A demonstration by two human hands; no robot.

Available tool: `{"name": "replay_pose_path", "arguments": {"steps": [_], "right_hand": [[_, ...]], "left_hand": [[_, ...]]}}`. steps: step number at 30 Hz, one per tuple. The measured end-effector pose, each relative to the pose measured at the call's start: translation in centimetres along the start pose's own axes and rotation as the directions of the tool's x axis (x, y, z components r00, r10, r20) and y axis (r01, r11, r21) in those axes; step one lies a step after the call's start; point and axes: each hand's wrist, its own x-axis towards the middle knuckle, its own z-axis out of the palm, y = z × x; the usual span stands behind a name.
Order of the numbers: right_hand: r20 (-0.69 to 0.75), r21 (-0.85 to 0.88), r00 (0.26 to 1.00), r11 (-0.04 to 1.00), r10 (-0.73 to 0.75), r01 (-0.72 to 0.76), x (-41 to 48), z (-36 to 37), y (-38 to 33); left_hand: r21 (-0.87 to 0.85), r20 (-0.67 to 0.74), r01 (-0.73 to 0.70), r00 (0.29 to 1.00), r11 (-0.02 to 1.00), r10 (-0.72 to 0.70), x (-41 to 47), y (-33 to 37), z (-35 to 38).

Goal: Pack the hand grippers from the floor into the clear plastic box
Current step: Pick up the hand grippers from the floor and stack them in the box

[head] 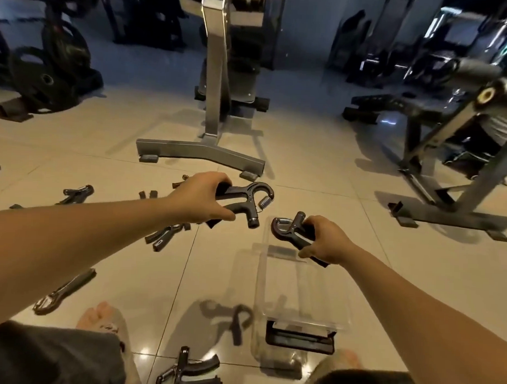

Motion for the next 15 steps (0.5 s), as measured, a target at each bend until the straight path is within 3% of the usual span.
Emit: {"name": "replay_pose_path", "arguments": {"steps": [9,15], "right_hand": [[0.270,0.024,0.963,0.999,0.020,-0.028,0.6,10.7,7.9],[0.436,-0.026,0.899,0.999,0.041,-0.033,2.5,16.0,11.0]], "left_hand": [[0.076,0.204,-0.032,0.979,0.997,0.015,4.8,-1.9,9.8],[-0.003,0.252,0.013,0.968,1.000,-0.012,6.1,-3.6,14.7]]}}
